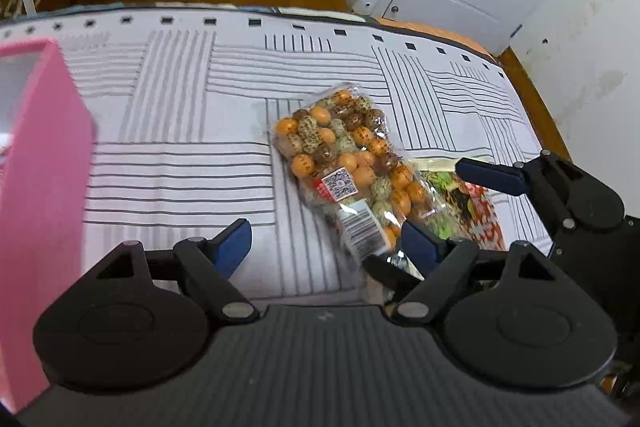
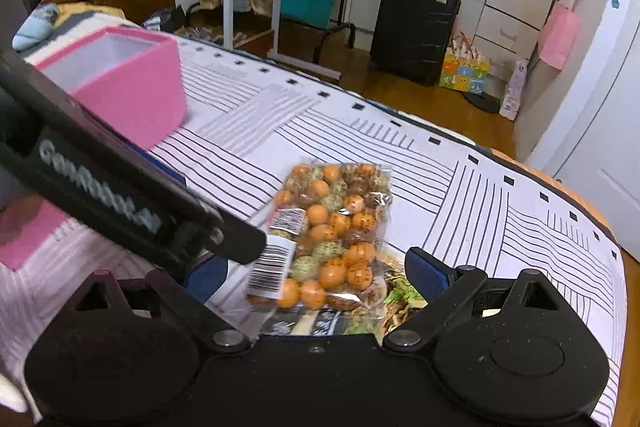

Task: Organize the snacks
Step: 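Move the left tool to the second peanut bag and grasp it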

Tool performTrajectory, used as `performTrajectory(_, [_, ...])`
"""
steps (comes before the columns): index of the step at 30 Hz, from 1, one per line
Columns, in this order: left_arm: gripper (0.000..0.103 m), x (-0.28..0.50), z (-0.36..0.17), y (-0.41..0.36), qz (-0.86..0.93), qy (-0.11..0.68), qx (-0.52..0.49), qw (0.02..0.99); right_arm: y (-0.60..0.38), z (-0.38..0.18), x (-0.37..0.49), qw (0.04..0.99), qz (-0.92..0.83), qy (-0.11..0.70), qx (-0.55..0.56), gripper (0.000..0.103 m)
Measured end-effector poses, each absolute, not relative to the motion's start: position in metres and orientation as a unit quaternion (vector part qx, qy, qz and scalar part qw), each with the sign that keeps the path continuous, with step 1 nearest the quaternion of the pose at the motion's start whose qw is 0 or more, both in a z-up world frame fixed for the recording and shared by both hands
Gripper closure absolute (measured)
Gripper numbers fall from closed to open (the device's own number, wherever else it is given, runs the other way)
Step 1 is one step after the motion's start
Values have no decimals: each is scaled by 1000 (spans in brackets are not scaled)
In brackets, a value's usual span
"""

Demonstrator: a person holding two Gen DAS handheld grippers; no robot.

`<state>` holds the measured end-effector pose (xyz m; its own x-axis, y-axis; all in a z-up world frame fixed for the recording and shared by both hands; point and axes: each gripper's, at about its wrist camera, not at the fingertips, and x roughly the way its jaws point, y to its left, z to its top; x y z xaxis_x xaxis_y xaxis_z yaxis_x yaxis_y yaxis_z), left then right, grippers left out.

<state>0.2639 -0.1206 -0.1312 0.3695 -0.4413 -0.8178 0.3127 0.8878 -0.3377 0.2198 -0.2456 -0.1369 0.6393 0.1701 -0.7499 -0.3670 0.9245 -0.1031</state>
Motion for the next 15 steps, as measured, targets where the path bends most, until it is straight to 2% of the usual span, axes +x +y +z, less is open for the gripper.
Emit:
performTrajectory(6, [24, 274, -156, -129, -226, 528, -75, 815, -241, -156, 236, 880, 154, 426, -142, 5])
performTrajectory(10, [25, 283, -166, -127, -231, 526, -94, 813, -237, -164, 240, 874, 159, 433, -152, 0])
performTrajectory(13, [27, 290, -174, -123, -238, 524, -129, 808, -235, -169, 244, 874, 151, 435, -155, 0])
performTrajectory(15, [38, 292, -177, -122, -253, 518, -142, 805, -233, -175, 247, 873, 143, 442, -151, 0])
